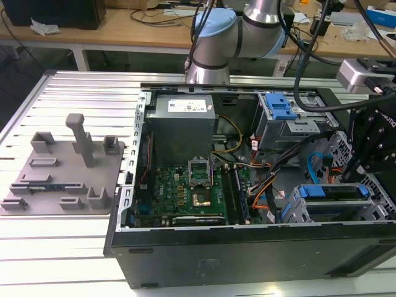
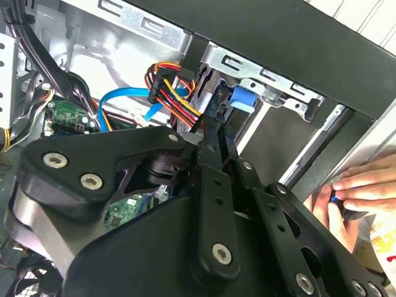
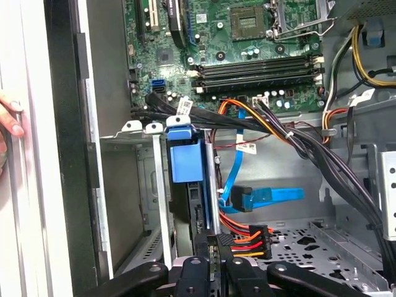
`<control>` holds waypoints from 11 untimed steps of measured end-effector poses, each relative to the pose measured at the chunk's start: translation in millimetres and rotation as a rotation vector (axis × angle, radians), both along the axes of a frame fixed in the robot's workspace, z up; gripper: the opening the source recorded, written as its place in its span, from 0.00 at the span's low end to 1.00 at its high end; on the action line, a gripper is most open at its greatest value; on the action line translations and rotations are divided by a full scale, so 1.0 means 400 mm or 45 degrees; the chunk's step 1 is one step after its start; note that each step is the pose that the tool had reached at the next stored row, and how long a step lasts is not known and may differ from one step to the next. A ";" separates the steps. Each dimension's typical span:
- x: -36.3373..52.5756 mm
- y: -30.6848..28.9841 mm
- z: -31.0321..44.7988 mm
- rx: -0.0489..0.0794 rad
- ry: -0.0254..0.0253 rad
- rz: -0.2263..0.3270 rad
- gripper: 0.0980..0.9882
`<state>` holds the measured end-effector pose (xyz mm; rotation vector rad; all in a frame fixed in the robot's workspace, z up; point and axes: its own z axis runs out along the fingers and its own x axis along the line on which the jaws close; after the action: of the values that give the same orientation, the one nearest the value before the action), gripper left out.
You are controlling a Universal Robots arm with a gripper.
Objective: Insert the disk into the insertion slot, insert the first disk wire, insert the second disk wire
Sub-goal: 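Insert the first disk wire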
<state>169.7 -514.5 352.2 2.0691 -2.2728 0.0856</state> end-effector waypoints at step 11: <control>0.003 -0.001 -0.002 0.000 0.0000 -0.056 0.07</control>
<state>171.1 -515.0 351.4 2.0174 -2.3172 0.0835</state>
